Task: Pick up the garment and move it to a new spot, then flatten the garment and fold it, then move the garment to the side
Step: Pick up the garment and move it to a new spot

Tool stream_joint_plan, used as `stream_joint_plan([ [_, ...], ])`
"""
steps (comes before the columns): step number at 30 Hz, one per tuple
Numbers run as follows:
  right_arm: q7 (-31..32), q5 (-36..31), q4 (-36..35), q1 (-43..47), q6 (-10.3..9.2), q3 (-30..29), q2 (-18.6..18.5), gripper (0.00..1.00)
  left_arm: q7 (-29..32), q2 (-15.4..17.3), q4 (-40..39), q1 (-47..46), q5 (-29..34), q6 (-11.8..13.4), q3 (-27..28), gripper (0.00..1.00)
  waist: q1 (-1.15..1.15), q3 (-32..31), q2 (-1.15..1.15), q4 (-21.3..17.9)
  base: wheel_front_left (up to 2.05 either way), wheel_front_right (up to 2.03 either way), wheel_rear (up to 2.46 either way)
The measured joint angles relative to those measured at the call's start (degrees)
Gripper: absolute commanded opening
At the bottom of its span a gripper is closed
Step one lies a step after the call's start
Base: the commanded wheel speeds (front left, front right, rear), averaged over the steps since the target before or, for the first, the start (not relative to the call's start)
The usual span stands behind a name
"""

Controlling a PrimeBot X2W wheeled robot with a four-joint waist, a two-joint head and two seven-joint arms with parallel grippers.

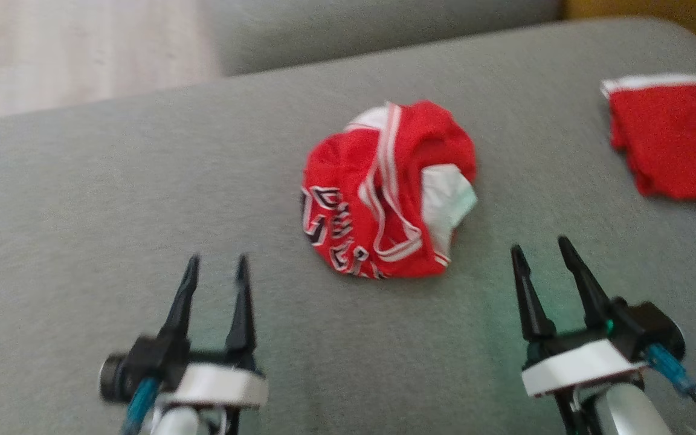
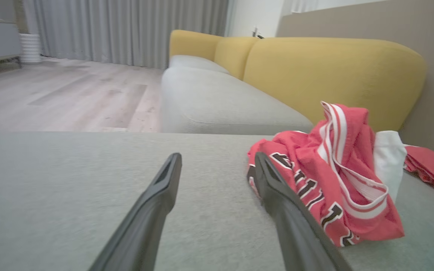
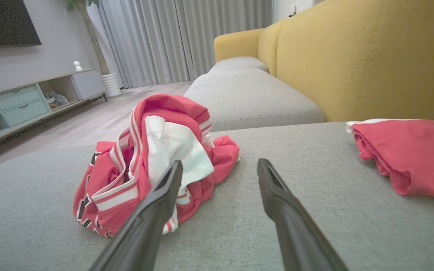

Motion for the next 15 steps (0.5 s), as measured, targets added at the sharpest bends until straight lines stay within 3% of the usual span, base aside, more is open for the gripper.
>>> stream_joint_plan([
  [5, 0.1, 0.0, 0.9, 3.0, 0.0, -1.5, 0.0, 1.0, 0.0, -0.1, -6.5, 8.8, 0.8, 1.4, 4.0, 1.0, 0.0, -4.4, 0.0, 4.8, 0.0, 0.0, 0.0],
  [15, 0.1, 0.0, 1.5, 7.5, 0.0, -2.4, 0.4, 1.0, 0.0, -0.1, -8.7, 15.8, 3.4, 1.9, 3.9, 1.0, -0.01, -9.4, 0.0, 10.1, 0.0, 0.0, 0.0],
])
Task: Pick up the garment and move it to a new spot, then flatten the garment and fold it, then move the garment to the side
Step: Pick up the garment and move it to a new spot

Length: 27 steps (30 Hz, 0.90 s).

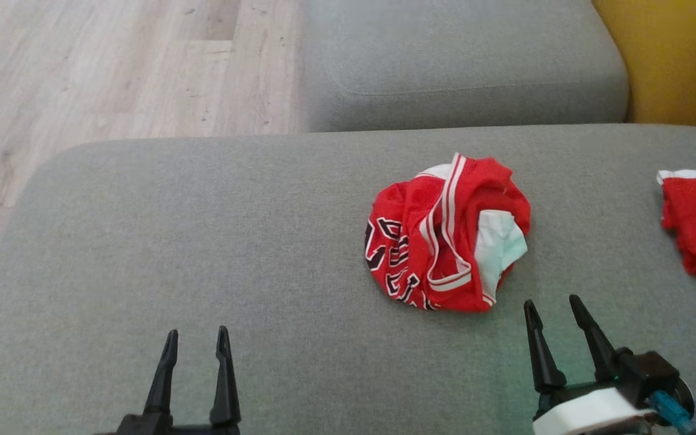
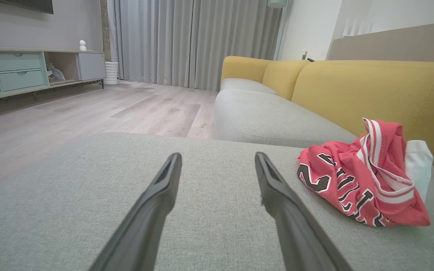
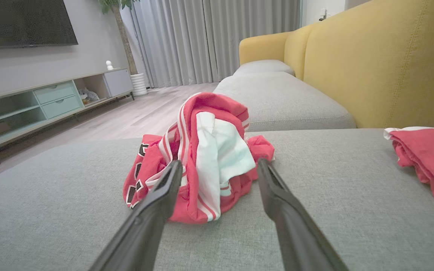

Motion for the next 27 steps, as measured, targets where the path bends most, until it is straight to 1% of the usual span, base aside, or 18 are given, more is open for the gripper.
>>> stream_joint_plan([
  [7, 0.0, 0.3, 0.6, 0.4, 0.0, -0.2, 0.0, 1.0, 0.0, 0.0, 0.0, 0.0, 0.5, -0.1, 0.0, 1.0, 0.01, -0.8, 0.0, 1.3, 0.0, 0.0, 0.0],
  [14, 0.0, 0.9, 0.8, 0.7, 0.0, -0.1, 0.1, 1.0, 0.0, 0.0, 0.2, 0.0, 0.6, -0.1, 0.0, 1.0, 0.02, -1.1, 0.0, 1.6, 0.0, 0.0, 0.0],
  [21, 0.0, 0.9, 1.0, 0.8, 0.0, -0.1, 0.1, 1.0, 0.0, 0.0, 0.4, 0.0, 0.9, -0.1, 0.0, 1.0, 0.02, -0.9, 0.0, 1.6, 0.0, 0.0, 0.0],
  [27, 0.0, 0.9, 1.0, 0.7, 0.0, 0.0, 0.1, 1.0, 0.0, 0.0, 0.3, 0.0, 1.4, -0.1, 0.0, 1.0, 0.02, -0.6, 0.0, 0.8, 0.0, 0.0, 0.0],
])
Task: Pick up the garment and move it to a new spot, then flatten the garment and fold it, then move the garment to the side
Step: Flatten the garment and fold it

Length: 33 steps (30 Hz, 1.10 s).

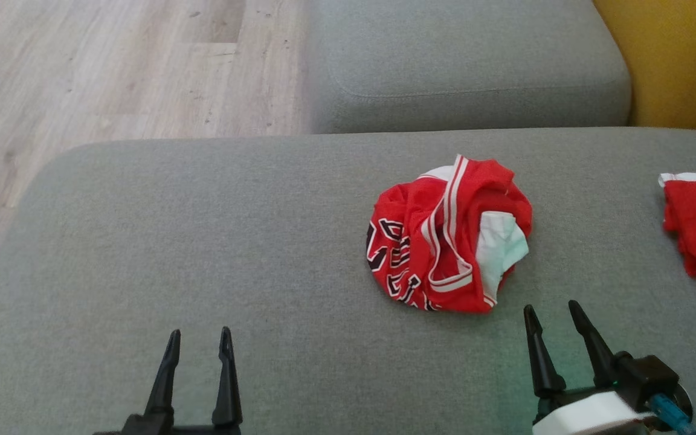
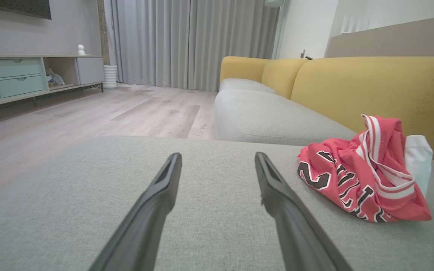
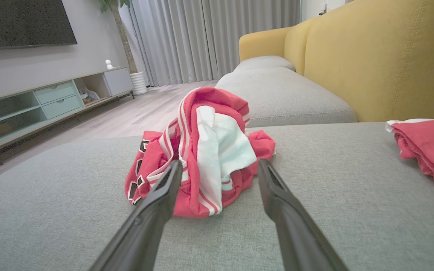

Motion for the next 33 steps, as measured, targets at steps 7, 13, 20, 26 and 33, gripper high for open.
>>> stream_joint_plan([
  [7, 0.0, 0.0, -0.3, -0.1, 0.0, 0.6, 0.0, 1.0, 0.0, 0.0, 0.0, -0.2, 0.7, -1.0, -1.4, 1.0, 0.0, 0.5, 0.0, -2.5, 0.0, 0.0, 0.0],
  [13, 0.0, 0.0, -1.2, -1.3, 0.0, 1.8, 0.0, 1.0, 0.0, 0.0, 3.3, -5.3, 1.9, -3.6, -7.4, 1.0, 0.0, 1.6, 0.0, -6.7, 0.0, 0.0, 0.0],
  [20, 0.0, 0.0, -3.0, -2.8, 0.0, 4.1, 0.0, 1.0, 0.0, -0.1, 15.4, -18.7, 5.4, -7.2, -17.8, 1.0, 0.0, 3.9, 0.0, -13.4, 0.0, 0.0, 0.0],
  [26, 0.0, 0.3, -3.8, -5.6, 0.0, 5.5, 0.0, 1.0, 2.0, -0.2, 27.7, -31.8, 4.9, -7.0, -22.3, 1.0, 0.03, 7.7, 0.0, -19.0, 0.0, 0.0, 0.0],
  [33, 0.0, 0.5, -4.0, -6.8, 0.0, 5.9, 0.0, 1.0, 6.5, -0.4, 37.4, -38.8, 1.8, -7.1, -25.7, 1.0, 0.02, 11.5, 0.0, -24.0, 0.0, 0.0, 0.0],
])
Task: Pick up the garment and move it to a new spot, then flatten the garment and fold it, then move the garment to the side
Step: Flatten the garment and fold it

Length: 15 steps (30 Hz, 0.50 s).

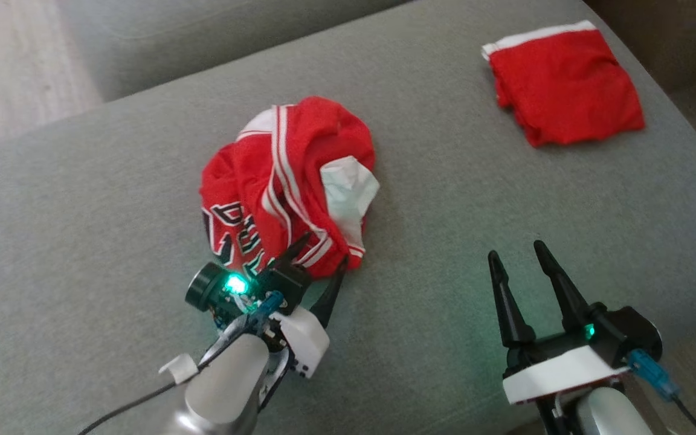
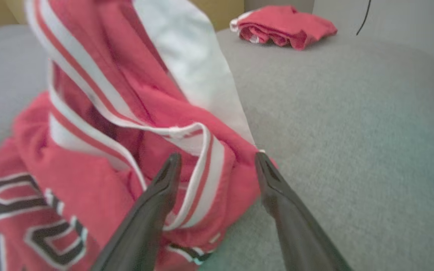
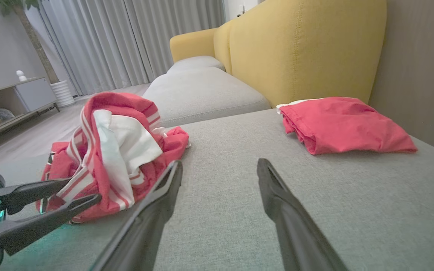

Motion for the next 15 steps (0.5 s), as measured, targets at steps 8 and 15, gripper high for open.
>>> stream_joint_plan([
  [8, 0.0, 0.0, 0.0, 0.0, 0.0, -0.3, 0.0, 1.0, -4.1, 0.0, 1.0, -2.0, -3.3, -1.0, -3.2, 0.0, -0.02, 0.6, 0.0, -0.6, 0.0, 0.0, 0.0],
  [15, 0.0, 0.0, 0.0, 0.0, 0.0, 0.1, 0.0, 1.0, -6.4, -0.1, -9.8, -11.9, -8.8, -3.1, -4.6, 0.0, -0.01, -1.1, 0.0, 1.8, 0.0, 0.0, 0.0],
])
